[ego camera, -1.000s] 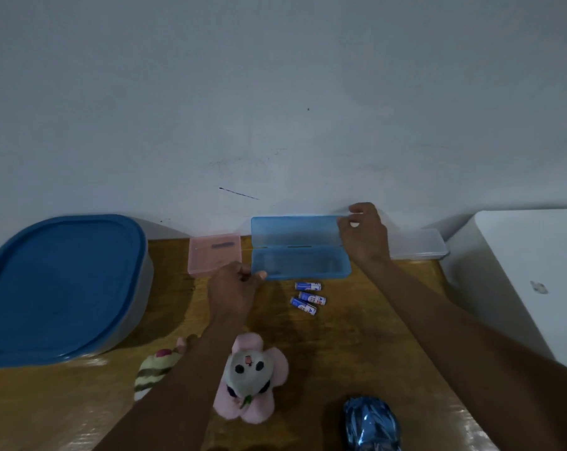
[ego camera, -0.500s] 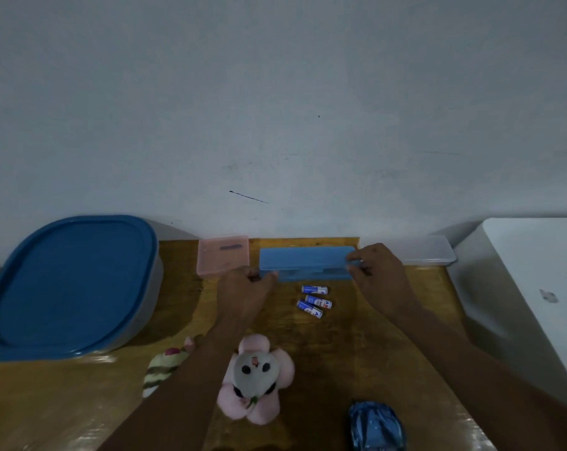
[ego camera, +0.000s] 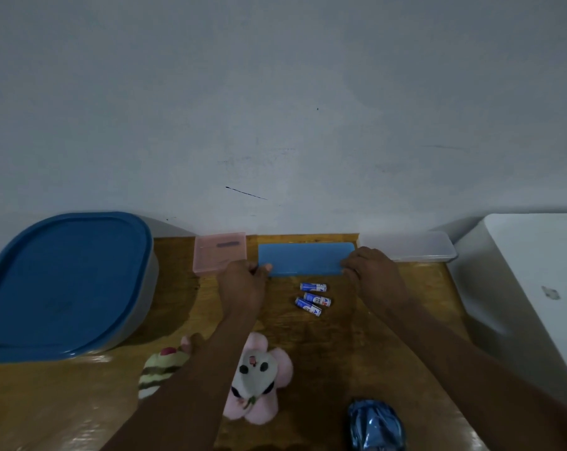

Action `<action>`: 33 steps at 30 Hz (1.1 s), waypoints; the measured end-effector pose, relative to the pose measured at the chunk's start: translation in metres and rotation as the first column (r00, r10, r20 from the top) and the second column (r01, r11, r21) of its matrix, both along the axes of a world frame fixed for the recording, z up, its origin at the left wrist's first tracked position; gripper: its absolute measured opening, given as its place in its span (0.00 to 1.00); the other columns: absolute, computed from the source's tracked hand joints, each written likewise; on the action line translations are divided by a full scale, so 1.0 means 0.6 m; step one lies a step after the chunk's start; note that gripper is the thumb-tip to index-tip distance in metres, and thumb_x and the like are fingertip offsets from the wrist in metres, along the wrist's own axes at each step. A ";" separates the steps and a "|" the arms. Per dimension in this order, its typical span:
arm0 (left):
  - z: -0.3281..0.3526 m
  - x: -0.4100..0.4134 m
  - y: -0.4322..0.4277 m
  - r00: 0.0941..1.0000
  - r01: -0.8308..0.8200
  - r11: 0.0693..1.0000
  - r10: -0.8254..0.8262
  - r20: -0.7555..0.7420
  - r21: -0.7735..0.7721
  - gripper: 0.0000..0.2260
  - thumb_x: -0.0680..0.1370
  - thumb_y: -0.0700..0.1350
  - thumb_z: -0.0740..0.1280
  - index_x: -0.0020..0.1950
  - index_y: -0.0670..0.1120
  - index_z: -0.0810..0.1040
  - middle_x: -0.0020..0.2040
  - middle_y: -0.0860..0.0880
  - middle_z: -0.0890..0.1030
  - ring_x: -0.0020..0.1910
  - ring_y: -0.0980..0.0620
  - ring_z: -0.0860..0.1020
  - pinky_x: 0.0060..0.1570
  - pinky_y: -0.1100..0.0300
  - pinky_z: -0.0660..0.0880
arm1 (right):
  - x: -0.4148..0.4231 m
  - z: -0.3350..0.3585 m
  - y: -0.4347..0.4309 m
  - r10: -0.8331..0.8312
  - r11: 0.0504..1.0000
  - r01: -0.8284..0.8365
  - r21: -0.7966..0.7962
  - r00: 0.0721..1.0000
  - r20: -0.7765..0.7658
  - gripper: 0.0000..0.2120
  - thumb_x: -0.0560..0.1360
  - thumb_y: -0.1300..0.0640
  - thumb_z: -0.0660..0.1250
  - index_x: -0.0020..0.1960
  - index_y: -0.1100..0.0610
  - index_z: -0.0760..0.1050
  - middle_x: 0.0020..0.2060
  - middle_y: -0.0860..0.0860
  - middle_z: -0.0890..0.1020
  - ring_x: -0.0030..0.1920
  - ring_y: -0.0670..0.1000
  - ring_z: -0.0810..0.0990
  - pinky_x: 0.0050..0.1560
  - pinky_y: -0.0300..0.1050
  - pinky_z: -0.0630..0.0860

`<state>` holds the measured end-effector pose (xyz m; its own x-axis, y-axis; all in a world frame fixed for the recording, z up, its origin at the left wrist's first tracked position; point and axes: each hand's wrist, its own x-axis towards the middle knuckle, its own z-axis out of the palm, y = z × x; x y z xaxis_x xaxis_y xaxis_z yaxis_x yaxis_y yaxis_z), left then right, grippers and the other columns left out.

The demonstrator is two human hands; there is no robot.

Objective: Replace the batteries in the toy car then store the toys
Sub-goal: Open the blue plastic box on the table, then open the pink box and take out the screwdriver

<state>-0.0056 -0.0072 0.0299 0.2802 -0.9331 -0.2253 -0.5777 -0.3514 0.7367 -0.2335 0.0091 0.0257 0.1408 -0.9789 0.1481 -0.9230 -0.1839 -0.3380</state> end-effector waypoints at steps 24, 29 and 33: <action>0.038 -0.012 0.030 0.990 -0.079 0.995 0.086 0.114 -0.059 0.13 0.77 0.52 0.69 0.42 0.42 0.82 0.38 0.47 0.83 0.33 0.55 0.76 0.26 0.70 0.64 | 0.016 0.015 -0.021 0.036 0.991 -0.010 0.133 0.980 -0.198 0.11 0.76 0.64 0.63 0.57 0.60 0.76 0.54 0.58 0.78 0.54 0.59 0.74 0.55 0.52 0.73; 0.048 0.079 0.069 0.975 -0.101 0.993 0.112 0.190 -0.066 0.09 0.77 0.48 0.68 0.47 0.44 0.82 0.45 0.46 0.84 0.42 0.48 0.79 0.39 0.62 0.67 | 0.049 0.036 -0.016 -0.008 0.997 0.013 0.075 0.998 -0.064 0.12 0.75 0.63 0.65 0.57 0.63 0.77 0.54 0.60 0.80 0.54 0.63 0.76 0.55 0.54 0.74; 0.048 0.144 0.062 0.993 -0.101 0.994 0.104 0.064 -0.036 0.03 0.77 0.44 0.70 0.48 0.46 0.79 0.47 0.50 0.82 0.42 0.55 0.76 0.39 0.67 0.69 | 0.150 0.048 -0.025 0.176 0.984 -0.177 -0.002 0.978 0.112 0.10 0.73 0.65 0.69 0.53 0.64 0.79 0.50 0.61 0.81 0.50 0.63 0.80 0.52 0.55 0.77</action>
<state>0.0811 0.0302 0.0586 0.3879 -0.9052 -0.1734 -0.5874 -0.3878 0.7103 -0.1433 -0.0057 0.0542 0.2941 -0.9415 0.1648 -0.8328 -0.3370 -0.4391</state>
